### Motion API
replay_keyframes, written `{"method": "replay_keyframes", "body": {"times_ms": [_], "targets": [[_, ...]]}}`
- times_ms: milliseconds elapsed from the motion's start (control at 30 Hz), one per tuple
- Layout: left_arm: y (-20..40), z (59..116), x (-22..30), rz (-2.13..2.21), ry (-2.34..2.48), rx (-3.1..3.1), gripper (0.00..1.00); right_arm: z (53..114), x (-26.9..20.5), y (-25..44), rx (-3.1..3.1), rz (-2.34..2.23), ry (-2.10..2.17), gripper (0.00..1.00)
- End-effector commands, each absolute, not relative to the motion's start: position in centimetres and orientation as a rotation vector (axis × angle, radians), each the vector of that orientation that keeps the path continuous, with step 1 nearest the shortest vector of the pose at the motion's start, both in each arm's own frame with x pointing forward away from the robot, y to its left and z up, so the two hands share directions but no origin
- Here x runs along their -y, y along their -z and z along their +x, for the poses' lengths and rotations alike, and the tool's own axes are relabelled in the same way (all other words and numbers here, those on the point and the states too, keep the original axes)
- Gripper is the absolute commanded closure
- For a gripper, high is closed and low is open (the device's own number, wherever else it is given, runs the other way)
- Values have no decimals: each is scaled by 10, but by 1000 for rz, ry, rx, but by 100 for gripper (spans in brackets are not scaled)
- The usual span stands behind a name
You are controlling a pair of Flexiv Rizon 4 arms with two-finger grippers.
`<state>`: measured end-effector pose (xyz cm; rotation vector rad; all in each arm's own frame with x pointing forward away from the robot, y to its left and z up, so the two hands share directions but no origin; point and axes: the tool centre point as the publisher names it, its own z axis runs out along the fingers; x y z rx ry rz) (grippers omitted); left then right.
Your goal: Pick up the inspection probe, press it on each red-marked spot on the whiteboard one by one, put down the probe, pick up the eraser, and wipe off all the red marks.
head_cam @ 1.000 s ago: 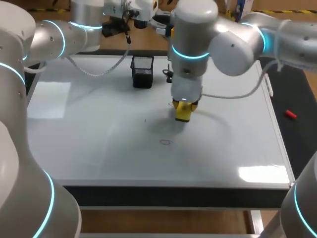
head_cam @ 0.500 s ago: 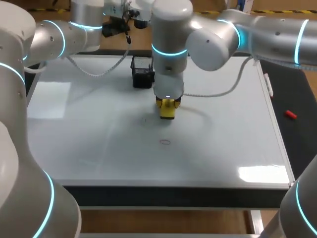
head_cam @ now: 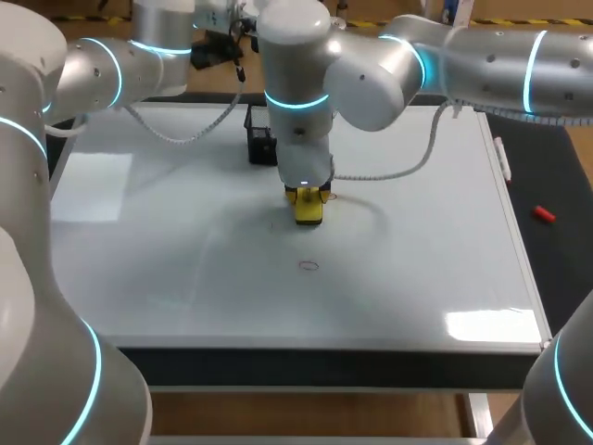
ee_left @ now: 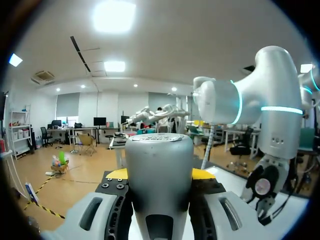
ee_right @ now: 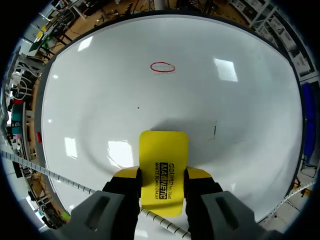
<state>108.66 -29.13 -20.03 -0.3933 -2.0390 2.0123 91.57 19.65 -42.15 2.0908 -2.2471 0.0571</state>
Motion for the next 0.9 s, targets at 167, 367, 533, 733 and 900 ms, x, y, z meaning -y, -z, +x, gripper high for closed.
{"method": "replay_keyframes", "body": {"times_ms": [167, 367, 533, 733, 900], "targets": [[203, 1094, 292, -686, -1801, 1816, 100, 920, -188, 430, 2262, 2042, -24, 100], [203, 1094, 292, -686, -1801, 1816, 100, 921, -172, 432, 2301, 1989, -23, 100], [203, 1094, 292, -686, -1801, 1816, 100, 920, -157, 433, 2326, 1946, -31, 100], [203, 1094, 292, -686, -1801, 1816, 100, 919, -135, 436, 2356, 1889, -38, 100], [203, 1094, 292, -686, -1801, 1816, 100, 918, -126, 434, 2367, 1866, -45, 100]]}}
